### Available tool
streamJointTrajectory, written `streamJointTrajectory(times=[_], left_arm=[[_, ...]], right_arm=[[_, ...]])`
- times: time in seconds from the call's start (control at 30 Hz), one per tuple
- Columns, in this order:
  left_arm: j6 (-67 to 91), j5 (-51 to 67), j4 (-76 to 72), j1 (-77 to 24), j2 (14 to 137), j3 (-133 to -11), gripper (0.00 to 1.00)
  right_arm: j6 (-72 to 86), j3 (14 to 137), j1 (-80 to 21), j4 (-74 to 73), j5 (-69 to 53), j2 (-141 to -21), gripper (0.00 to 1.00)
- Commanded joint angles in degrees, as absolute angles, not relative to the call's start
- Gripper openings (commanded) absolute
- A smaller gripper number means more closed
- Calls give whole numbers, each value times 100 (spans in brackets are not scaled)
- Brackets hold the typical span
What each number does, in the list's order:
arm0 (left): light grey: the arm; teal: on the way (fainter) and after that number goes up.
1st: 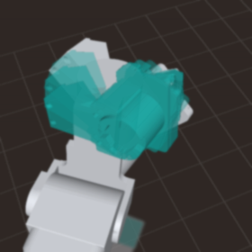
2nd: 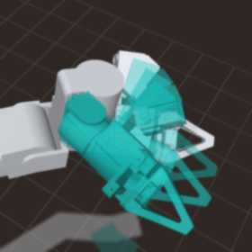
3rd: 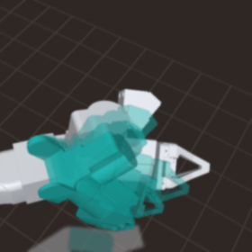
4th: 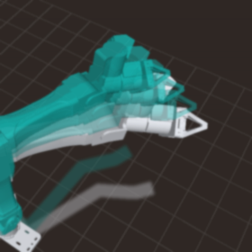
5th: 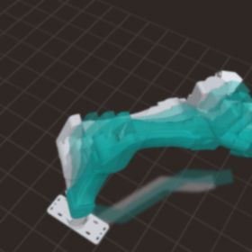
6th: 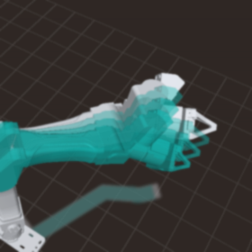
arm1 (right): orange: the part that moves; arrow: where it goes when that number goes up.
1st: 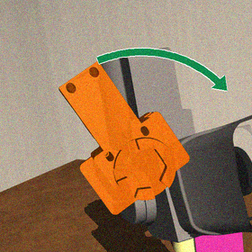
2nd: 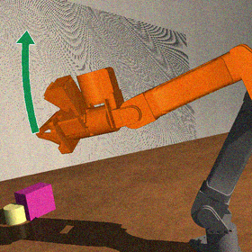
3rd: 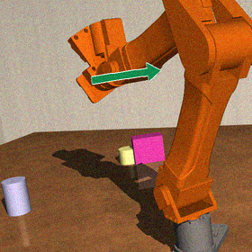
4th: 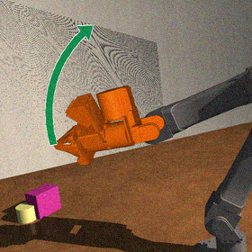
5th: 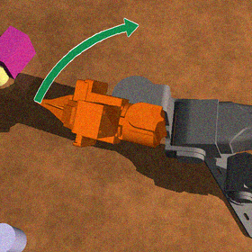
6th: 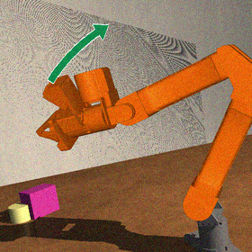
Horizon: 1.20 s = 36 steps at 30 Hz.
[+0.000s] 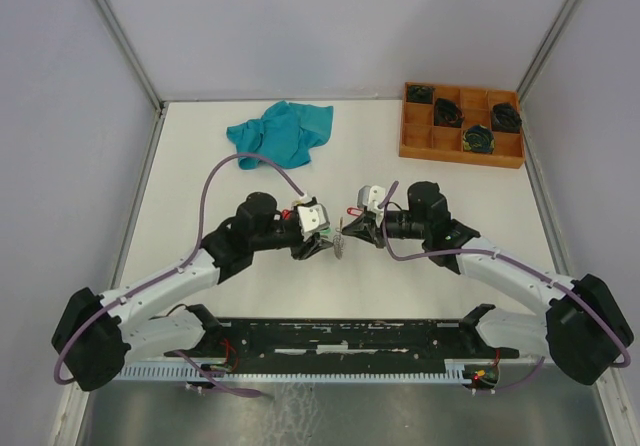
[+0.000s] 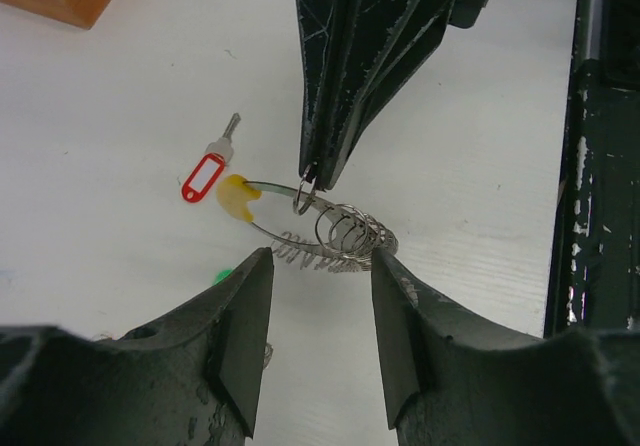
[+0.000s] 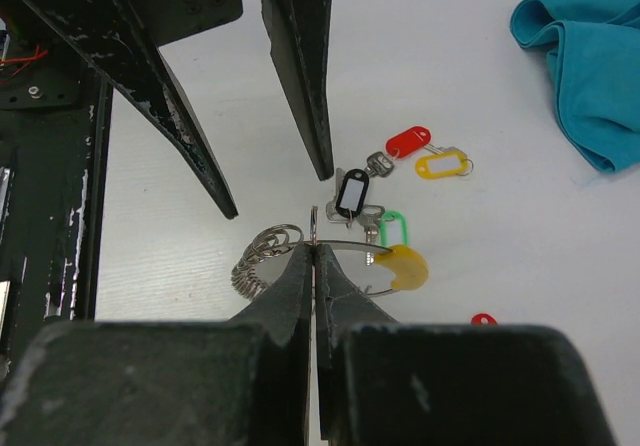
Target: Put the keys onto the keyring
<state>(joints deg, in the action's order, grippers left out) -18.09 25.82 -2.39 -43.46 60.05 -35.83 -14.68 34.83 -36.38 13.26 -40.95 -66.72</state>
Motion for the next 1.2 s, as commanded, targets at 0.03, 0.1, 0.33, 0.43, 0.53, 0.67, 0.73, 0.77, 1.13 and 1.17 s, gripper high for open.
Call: streamJointTrajectory(times=[0.03,0.1,0.33,0.43,0.53,0.67,0.73,0.77,1.13,1.17], left_arm=[[-2375,3190,-288,-4343,6206,-3844,49],[-2329,3207,-388,-4350,6227,-3808,47],[-2187,3390,-664,-4318,6238,-3787,41],[-2099,3414,-736,-4254,6249,-3788,40],[-2010,3465,-797,-4141,6238,-3784,40],[-1923,3625,-899,-4004,6223,-3754,39],[-1891,3728,-939,-3955,6232,-3744,39],[-1885,3788,-948,-3942,6238,-3749,39],[-1785,4261,-1006,-3762,6352,-3792,32],[-1789,4278,-1002,-3762,6361,-3796,29]], right_arm=[[-1522,3813,-3655,1703,-4510,-6698,1],[-1520,3817,-3652,1713,-4560,-6722,1],[-1477,3797,-3656,1830,-4725,-6811,1],[-1450,3788,-3653,1879,-4770,-6814,1],[-1459,3776,-3651,1881,-4792,-6795,1],[-1446,3771,-3652,1910,-4836,-6807,1],[-1433,3780,-3657,1924,-4855,-6819,1],[-1433,3782,-3657,1932,-4860,-6812,1],[-1373,3801,-3656,1985,-4990,-6839,1],[-1371,3797,-3654,1986,-5018,-6847,1]])
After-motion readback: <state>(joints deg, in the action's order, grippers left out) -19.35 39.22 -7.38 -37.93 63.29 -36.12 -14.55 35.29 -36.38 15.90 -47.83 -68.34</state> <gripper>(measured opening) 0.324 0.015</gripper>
